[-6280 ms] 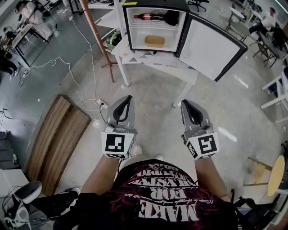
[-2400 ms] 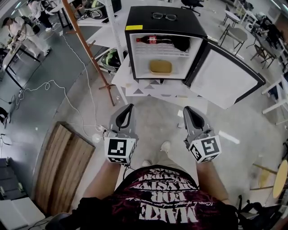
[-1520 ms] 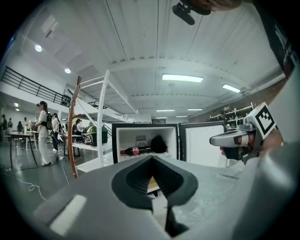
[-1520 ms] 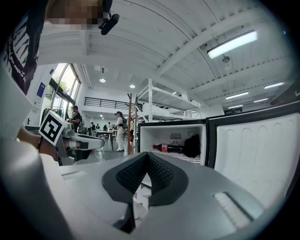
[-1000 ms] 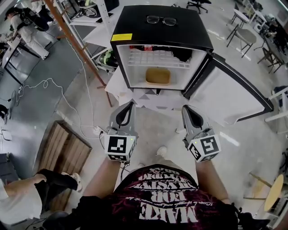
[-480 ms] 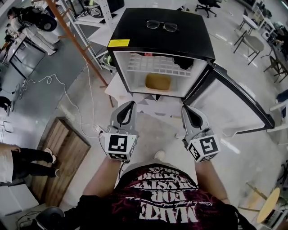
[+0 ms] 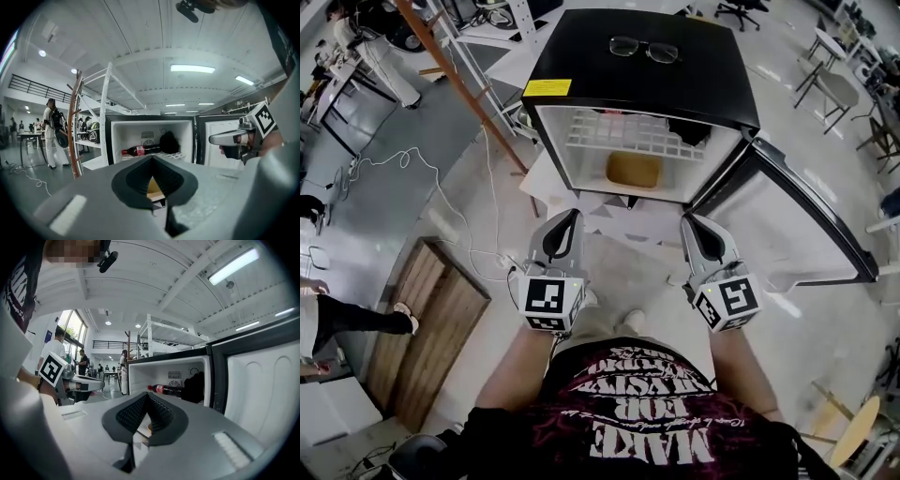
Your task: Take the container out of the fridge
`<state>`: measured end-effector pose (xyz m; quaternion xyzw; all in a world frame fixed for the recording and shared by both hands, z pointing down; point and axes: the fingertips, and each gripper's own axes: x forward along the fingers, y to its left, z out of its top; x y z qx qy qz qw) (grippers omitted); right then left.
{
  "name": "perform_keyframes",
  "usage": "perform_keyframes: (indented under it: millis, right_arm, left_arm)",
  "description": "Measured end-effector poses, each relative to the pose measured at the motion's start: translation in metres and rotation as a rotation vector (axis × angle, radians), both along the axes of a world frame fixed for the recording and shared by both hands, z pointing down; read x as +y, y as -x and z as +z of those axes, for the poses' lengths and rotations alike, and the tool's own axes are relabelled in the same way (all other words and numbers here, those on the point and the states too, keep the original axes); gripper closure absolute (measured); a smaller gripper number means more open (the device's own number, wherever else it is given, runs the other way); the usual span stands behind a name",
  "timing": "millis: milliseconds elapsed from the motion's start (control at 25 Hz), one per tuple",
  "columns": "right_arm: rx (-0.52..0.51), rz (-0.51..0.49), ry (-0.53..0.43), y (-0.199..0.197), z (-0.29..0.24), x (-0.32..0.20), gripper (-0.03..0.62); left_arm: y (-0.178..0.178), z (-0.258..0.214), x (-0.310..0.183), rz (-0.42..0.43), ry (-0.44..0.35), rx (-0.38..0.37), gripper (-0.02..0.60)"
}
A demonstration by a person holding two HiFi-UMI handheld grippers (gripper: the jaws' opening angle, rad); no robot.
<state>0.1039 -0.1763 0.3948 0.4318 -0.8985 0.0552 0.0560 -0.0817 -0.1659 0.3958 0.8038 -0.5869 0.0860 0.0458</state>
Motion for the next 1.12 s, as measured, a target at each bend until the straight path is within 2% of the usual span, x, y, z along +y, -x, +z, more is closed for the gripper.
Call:
perform_keyframes:
  millis: [400, 640, 1120]
  right_arm:
    - [0.042, 0.044, 0.02, 0.028, 0.016, -0.033, 0.565]
    - [0.085, 0.089, 0.028, 0.031, 0.025, -0.055, 0.566]
    - [0.131, 0.11, 0.097, 0.03, 0.069, -0.091, 0.565]
  left_arm:
    - [0.018, 0.014, -0.043, 0.085, 0.026, -0.001, 0.581]
    - [0.021, 0.019, -0.071, 0.125, 0.026, 0.008, 0.581]
    - [0.028, 0.044, -0.096, 0.129, 0.069, -0.013, 0.581]
